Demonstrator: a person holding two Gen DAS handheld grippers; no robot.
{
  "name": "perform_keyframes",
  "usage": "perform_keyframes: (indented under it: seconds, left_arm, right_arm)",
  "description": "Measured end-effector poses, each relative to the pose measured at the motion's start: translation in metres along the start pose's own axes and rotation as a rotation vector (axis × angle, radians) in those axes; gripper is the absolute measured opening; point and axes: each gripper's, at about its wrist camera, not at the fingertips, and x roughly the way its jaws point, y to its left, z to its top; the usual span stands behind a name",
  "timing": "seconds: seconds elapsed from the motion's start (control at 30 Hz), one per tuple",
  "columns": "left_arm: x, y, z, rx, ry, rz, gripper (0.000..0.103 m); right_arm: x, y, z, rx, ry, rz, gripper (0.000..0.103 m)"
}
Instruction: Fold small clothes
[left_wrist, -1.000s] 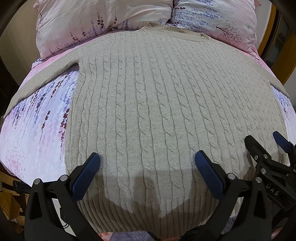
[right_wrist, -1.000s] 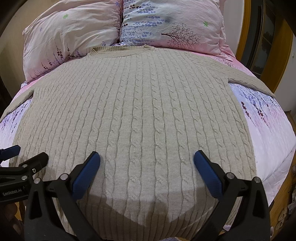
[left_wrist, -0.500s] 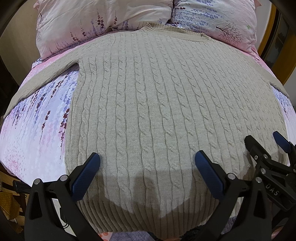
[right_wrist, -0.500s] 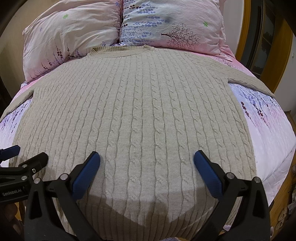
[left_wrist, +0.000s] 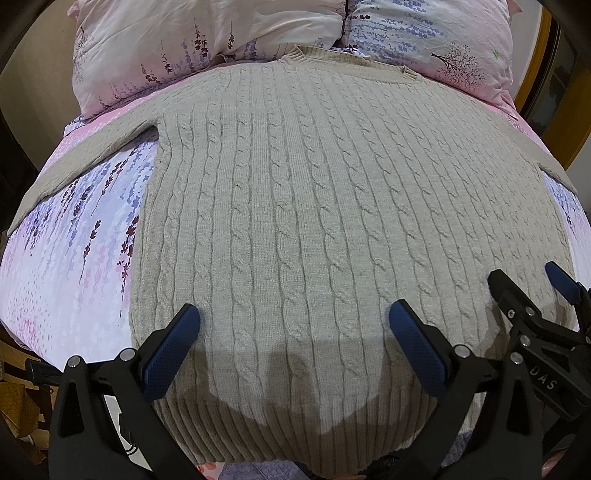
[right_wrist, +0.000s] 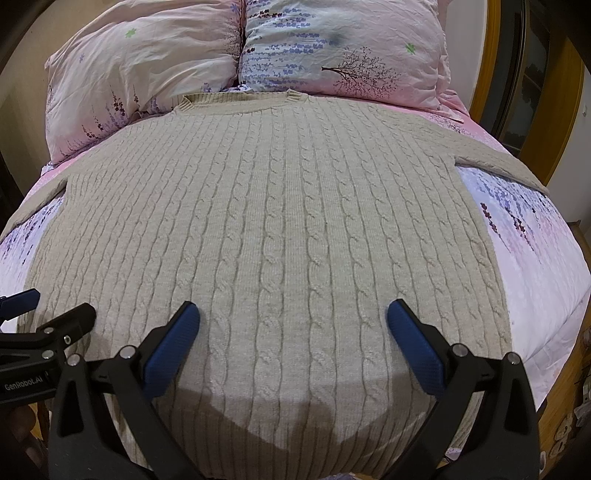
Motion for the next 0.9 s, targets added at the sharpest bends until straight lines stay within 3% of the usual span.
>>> perform_keyframes:
  seconds: [0.6,0.9]
  left_arm:
    - [0.0,0.0001,-0.0002,-0.001,-0.001,0.0,0.102]
    - [-0.0011,0.0016,0.0019,-0.001,0.005,0.001,0.102]
  right_arm:
    - [-0.0002,0.0021,-0.0003,0.0,0.0,-0.002,0.101]
    - [0.0028,0.0025,0.0009,-0.034,0.046,0.012,0.101]
